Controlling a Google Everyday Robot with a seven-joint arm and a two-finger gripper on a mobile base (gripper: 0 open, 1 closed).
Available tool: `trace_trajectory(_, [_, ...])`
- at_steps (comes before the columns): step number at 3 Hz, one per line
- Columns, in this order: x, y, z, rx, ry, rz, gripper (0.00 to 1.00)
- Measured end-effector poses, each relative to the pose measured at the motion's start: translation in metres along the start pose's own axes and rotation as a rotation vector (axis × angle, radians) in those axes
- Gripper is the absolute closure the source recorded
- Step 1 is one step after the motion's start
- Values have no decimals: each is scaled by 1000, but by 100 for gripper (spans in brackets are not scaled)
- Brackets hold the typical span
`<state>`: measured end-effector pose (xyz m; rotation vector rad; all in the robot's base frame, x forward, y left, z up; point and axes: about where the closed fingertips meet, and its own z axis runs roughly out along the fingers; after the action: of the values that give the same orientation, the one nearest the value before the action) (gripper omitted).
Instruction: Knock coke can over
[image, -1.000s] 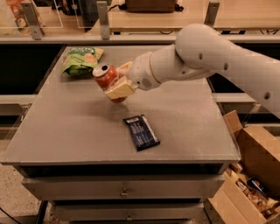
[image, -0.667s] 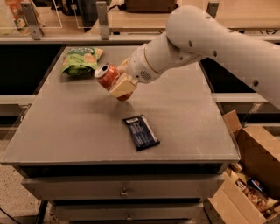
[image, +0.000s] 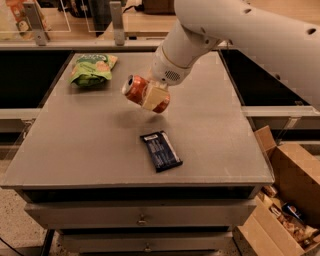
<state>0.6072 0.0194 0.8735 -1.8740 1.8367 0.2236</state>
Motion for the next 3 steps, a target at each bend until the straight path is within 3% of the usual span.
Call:
trace_trajectory(1, [16, 0, -13, 36, 135, -8, 84])
trace_trajectory(2, [36, 0, -25, 68, 287, 5, 61])
trace_trajectory(3, [55, 2, -27, 71, 393, 26, 38])
